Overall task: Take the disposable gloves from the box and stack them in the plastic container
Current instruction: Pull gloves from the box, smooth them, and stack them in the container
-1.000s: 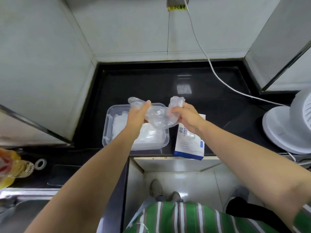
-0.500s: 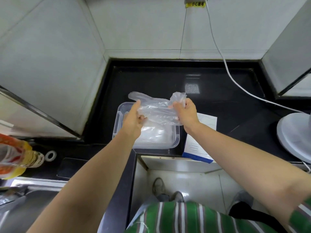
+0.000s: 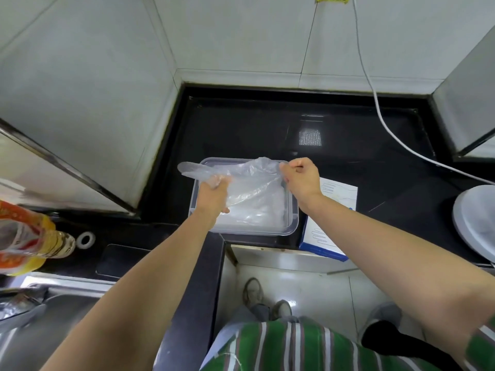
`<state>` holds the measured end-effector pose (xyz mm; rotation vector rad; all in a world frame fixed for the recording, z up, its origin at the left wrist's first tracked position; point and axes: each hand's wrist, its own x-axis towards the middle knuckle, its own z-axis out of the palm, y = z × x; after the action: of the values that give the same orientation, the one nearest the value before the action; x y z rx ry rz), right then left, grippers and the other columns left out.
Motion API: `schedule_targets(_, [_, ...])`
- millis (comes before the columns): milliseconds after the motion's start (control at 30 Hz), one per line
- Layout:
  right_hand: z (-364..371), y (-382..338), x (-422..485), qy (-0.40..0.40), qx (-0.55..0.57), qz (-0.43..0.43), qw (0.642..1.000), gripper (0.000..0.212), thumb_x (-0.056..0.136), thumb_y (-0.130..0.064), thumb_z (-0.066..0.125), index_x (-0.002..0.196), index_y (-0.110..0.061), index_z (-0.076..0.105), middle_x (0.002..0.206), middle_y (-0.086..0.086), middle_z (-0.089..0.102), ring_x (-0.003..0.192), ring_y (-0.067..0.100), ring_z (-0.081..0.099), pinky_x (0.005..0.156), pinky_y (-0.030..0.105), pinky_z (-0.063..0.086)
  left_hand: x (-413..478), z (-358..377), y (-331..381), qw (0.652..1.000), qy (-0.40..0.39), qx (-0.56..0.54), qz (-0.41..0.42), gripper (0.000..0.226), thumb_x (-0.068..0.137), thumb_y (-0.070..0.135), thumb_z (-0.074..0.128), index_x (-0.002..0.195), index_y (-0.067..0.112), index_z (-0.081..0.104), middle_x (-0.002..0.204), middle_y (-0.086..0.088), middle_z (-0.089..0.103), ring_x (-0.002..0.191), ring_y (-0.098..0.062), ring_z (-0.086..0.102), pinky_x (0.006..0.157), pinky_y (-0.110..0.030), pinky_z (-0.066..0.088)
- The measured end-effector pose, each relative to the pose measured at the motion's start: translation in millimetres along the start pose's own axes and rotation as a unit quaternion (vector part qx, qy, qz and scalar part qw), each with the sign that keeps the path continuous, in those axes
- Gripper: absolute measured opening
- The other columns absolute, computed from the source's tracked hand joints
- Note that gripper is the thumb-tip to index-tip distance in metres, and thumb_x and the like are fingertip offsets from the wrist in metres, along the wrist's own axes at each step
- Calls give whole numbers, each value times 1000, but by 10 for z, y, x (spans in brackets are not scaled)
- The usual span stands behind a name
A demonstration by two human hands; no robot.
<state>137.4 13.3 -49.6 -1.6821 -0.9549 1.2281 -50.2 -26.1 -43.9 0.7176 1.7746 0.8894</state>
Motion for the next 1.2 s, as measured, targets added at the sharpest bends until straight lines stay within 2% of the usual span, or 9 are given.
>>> schedule_targets(133, [62, -85, -60, -116, -99, 4, 988, 62, 86, -39, 74, 132, -19, 38, 108, 4, 57, 90, 17, 58, 64, 24, 48, 25, 39, -123, 999, -11, 45, 20, 20, 102, 25, 43, 98, 23, 63, 70, -5, 50, 65, -13, 50, 75, -31, 59])
schedule_targets(233, [134, -77, -88, -142, -207, -5, 968, 82, 84, -43, 75, 143, -20, 24, 131, 6, 48, 112, 23, 57, 78, 29, 52, 17, 82, -122, 999, -32, 0, 32, 27, 104, 21, 39, 116, 18, 63, 68, -4, 45, 61, -12, 46, 66, -26, 58])
schedule_targets(333, [178, -101, -145, -181, -239, 60, 952, 81, 91, -56, 60, 149, -20, 16, 129, 4, 45, 103, 22, 59, 68, 25, 51, -10, 84, -63, 995, -38, -91, 16, 25, 105, 24, 40, 119, 19, 59, 77, -4, 51, 73, -14, 55, 71, -30, 60])
schedule_targets(500, [215, -35, -167, -165, -62, 101, 979, 68, 90, -35, 68, 145, -20, 31, 131, 8, 50, 111, 25, 58, 98, 41, 51, -61, 32, -56, 980, -83, -177, -28, 21, 104, 24, 45, 120, 18, 56, 112, -5, 60, 103, -20, 62, 73, -30, 60])
schedule_targets(733, [42, -185, -199, -173, -150, -92, 969, 37, 92, -7, 63, 124, -24, 58, 107, 2, 57, 56, 13, 52, 45, 18, 46, 45, -165, 9, 946, -160, -273, -73, 61, 92, 60, 51, 128, 12, 61, 120, -13, 68, 110, -28, 66, 98, -42, 50])
schedule_targets(833, [44, -129, -215, -179, -233, -112, 949, 37, 93, -4, 61, 126, -22, 60, 110, 2, 56, 61, 13, 54, 47, 17, 47, 61, -92, 60, 984, -83, -147, -62, 37, 92, 31, 67, 124, 14, 61, 109, -6, 70, 99, -22, 69, 92, -35, 53])
schedule_targets(967, [112, -11, -212, -162, -341, -152, 913, 45, 93, -4, 60, 136, -17, 56, 136, 11, 52, 106, 24, 61, 90, 33, 53, 76, 23, 4, 989, 27, 131, 58, 32, 95, 5, 57, 127, 1, 55, 96, -8, 65, 87, -22, 65, 81, -35, 55])
schedule_targets(1100, [214, 68, -225, -192, -460, -153, 853, 48, 96, -6, 57, 143, -9, 47, 145, 12, 45, 129, 28, 49, 106, 28, 38, -33, 80, -68, 912, 149, 329, 193, 67, 82, 9, 72, 139, 10, 38, 135, -13, 44, 117, -27, 52, 95, -31, 46])
schedule_targets(1200, [322, 134, -232, -209, -490, -152, 833, 46, 96, -7, 58, 141, -8, 47, 142, 12, 48, 124, 27, 52, 103, 28, 42, -39, 99, -104, 790, 228, 430, 372, 69, 65, 2, 74, 128, 14, 46, 126, -10, 47, 112, -27, 47, 93, -37, 43])
